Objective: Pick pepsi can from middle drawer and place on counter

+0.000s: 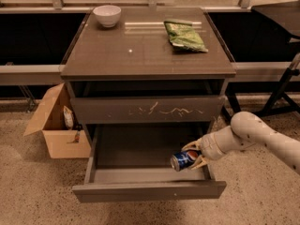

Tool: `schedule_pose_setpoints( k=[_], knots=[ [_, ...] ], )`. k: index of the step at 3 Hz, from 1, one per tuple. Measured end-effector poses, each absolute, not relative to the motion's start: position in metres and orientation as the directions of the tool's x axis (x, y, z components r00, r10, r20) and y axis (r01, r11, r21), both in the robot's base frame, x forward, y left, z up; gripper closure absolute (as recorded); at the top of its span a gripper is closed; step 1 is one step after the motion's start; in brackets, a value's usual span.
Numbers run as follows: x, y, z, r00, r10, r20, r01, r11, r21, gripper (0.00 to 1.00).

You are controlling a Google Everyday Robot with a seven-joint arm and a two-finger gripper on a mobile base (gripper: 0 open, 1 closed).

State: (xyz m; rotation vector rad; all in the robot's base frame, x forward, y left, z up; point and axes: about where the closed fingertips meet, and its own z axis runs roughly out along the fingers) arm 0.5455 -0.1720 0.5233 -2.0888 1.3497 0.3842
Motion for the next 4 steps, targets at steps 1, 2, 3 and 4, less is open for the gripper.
schedule_pose_setpoints(
  k=[1, 2, 3, 4],
  knots=[
    [0.550, -0.164, 0.539, 0.467, -0.692, -0.551, -0.879, -0.294, -0.376, 1.00],
    [0.562, -0.148, 0.603, 0.561, -0.657, -0.504, -0.817, -0.338, -0.468, 1.00],
    [0.571, -0.137, 0.657, 0.634, -0.632, -0.446, -0.754, -0.376, -0.538, 1.00],
    [0.568, -0.123, 0.715, 0.714, -0.601, -0.359, -0.665, -0.422, -0.617, 1.00]
  ],
)
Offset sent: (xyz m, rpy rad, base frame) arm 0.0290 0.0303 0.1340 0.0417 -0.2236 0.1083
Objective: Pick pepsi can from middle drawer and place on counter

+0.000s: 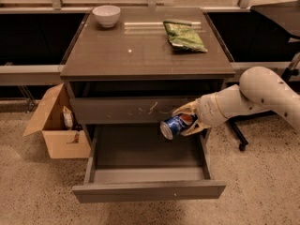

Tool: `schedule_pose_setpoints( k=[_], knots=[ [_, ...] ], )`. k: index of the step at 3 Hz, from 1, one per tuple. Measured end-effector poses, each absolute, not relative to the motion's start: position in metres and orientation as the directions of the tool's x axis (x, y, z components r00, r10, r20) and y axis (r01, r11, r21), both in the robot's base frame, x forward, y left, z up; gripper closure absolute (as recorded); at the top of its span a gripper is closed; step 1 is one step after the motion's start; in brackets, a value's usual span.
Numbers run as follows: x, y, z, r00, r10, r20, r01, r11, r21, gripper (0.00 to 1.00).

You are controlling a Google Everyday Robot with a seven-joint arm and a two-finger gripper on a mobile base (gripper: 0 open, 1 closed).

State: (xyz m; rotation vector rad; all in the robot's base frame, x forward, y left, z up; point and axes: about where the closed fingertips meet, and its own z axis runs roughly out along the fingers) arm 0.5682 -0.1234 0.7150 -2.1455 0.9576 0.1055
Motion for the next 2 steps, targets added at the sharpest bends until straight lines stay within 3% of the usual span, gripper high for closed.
schedule_pose_setpoints(
  k=[2],
  knots=[
    [0.567, -0.114, 0.765, 0.774, -0.556, -0.303, -0.579, -0.429, -0.693, 1.00]
  ],
)
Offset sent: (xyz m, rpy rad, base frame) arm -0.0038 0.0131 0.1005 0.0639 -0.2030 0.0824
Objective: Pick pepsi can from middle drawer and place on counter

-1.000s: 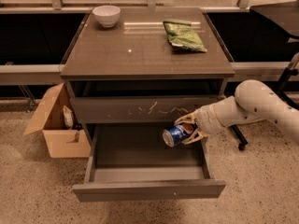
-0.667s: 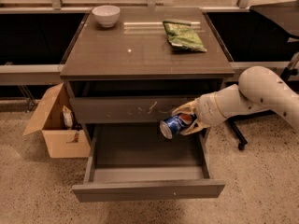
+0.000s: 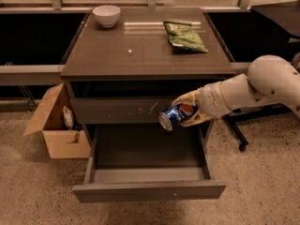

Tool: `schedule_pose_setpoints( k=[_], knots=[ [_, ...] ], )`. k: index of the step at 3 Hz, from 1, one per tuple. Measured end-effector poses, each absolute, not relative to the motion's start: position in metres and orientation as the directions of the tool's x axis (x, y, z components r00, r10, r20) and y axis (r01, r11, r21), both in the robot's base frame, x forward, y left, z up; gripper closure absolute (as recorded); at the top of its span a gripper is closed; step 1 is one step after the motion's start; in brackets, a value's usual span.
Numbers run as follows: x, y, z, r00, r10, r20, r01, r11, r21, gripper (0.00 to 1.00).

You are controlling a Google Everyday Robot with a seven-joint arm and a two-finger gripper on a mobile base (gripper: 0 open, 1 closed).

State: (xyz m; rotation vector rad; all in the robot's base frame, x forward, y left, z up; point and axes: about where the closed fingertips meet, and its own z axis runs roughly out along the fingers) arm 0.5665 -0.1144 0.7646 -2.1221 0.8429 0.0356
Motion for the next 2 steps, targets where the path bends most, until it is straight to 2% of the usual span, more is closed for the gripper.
schedule_pose_setpoints(
  k=[2],
  knots=[
    [0.587, -0.099, 0.871, 0.853, -0.493, -0.170, -0.424, -0.466, -0.776, 1.00]
  ],
)
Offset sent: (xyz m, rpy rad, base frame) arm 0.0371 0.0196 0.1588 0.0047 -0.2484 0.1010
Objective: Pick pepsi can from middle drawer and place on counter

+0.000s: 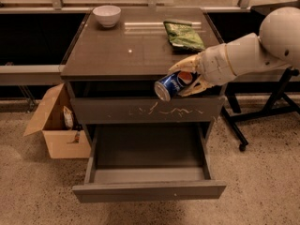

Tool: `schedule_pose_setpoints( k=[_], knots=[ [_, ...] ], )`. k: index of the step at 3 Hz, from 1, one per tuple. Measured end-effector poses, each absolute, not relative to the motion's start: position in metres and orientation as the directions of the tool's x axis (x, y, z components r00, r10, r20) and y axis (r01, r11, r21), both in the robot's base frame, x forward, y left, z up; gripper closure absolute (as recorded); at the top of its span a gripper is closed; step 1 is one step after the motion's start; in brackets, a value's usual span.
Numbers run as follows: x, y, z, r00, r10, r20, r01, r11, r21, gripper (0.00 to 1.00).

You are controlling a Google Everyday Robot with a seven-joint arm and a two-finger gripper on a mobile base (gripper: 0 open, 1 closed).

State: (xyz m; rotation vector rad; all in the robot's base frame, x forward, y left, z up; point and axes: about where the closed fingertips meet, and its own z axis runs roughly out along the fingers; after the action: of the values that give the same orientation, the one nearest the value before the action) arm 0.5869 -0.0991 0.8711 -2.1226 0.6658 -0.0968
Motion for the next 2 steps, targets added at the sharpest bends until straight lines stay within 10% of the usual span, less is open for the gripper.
schedule_pose_setpoints(
  k=[2],
  knots=[
    [0.6138, -0.0826, 0.9076, 0.885, -0.450, -0.120, -0.353, -0.480, -0.803, 1.00]
  ],
)
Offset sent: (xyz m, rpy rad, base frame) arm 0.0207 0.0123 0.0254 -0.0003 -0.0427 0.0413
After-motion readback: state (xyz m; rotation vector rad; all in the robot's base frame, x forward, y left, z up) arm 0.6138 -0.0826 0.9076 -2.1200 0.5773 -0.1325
